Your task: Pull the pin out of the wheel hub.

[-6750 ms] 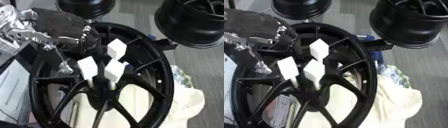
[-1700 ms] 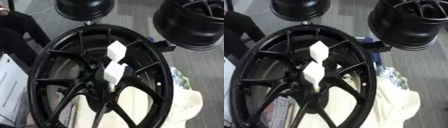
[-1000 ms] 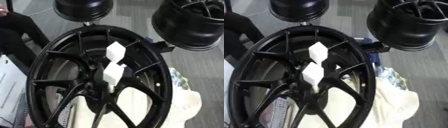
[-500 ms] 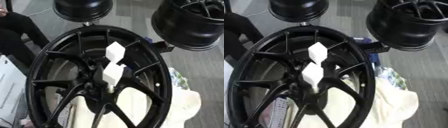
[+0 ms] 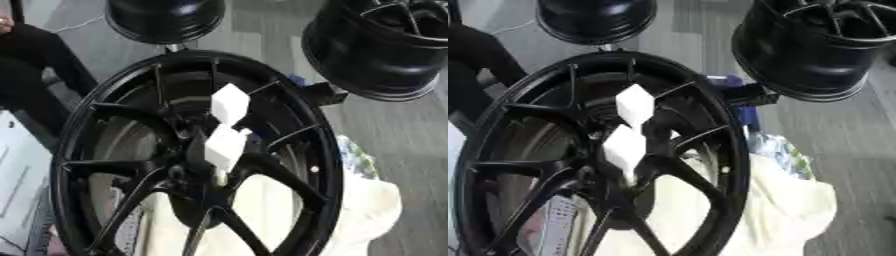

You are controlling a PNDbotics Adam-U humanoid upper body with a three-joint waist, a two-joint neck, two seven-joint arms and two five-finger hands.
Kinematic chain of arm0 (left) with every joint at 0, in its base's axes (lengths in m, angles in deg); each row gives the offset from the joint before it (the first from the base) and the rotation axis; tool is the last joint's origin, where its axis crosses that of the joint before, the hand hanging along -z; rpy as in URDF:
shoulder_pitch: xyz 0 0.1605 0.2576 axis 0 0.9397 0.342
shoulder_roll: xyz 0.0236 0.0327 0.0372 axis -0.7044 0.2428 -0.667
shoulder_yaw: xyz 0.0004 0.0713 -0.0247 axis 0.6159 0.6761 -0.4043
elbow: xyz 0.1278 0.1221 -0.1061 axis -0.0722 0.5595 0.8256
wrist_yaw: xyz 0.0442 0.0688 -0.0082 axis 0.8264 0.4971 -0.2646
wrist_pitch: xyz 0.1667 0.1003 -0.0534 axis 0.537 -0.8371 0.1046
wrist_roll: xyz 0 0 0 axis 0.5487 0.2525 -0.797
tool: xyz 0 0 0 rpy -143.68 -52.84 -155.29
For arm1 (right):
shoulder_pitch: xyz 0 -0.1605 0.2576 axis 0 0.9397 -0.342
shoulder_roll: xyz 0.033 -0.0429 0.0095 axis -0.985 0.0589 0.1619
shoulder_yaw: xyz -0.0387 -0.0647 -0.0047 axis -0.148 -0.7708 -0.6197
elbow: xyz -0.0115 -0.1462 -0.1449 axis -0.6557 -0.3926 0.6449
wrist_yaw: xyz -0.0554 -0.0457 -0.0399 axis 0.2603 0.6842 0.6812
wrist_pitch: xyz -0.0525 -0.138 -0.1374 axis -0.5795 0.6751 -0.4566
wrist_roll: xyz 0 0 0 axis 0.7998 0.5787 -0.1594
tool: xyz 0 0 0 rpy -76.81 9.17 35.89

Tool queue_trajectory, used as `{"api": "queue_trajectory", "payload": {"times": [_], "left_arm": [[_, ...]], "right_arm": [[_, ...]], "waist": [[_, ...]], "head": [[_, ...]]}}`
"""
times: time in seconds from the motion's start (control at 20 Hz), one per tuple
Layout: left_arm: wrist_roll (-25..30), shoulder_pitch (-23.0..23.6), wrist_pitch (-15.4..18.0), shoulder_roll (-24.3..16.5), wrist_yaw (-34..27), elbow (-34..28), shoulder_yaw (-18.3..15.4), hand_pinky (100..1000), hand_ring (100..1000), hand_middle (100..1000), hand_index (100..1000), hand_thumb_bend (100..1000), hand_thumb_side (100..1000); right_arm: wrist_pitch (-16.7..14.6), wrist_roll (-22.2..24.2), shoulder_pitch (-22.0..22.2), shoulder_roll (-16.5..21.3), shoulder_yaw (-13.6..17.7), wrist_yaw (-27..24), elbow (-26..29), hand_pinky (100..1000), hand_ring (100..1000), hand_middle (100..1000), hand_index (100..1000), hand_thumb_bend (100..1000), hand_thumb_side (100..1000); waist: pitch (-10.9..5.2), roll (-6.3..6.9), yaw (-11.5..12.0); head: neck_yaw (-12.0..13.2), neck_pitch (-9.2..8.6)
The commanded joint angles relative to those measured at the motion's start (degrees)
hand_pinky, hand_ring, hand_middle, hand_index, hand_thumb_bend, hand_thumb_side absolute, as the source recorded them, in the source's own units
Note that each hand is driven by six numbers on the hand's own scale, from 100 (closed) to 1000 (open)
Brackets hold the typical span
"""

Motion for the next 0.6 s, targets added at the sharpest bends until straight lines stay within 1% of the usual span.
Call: {"api": "queue_trajectory", "payload": {"times": [0.05,0.2,0.25,0.35,0.45,0.6], "left_arm": [[-2.41,0.71,0.44,-3.04,-4.82,-12.52,-1.14,886,829,700,843,100,336],[-5.60,3.35,0.26,-3.01,-8.75,-26.18,-1.45,877,822,697,840,100,360],[-6.48,4.07,0.64,-2.98,-9.23,-29.30,-1.37,874,820,696,841,100,367],[-7.41,4.33,3.93,-2.85,-10.08,-31.57,-0.60,870,816,693,840,100,377],[-7.89,4.14,8.04,-2.57,-11.02,-32.13,0.20,865,806,679,835,100,377],[-9.26,3.79,11.80,-2.15,-12.47,-32.27,1.08,858,797,667,828,100,367]], "right_arm": [[18.24,-18.17,-0.47,2.39,0.98,0.70,1.31,836,609,776,900,100,346],[18.35,-18.17,-0.46,2.34,1.14,0.80,1.45,835,608,777,901,100,348],[18.35,-18.17,-0.50,2.31,1.17,0.83,1.48,835,608,777,901,100,348],[18.31,-18.17,-0.66,2.32,1.09,0.88,1.52,835,609,776,900,100,346],[18.26,-18.17,-0.74,2.43,0.90,1.00,1.68,835,609,776,899,100,342],[18.34,-18.17,-0.76,2.46,0.75,1.18,1.97,835,609,776,899,100,340]], "waist": [[-1.13,0.18,0.04],[-1.02,0.20,0.19],[-1.02,0.21,0.19],[-1.05,0.20,0.19],[-1.13,0.20,0.18],[-1.20,0.16,0.15]], "head": [[0.01,-0.49],[0.04,-0.40],[0.09,-0.38],[0.17,-0.37],[0.32,-0.36],[0.41,-0.43]]}}
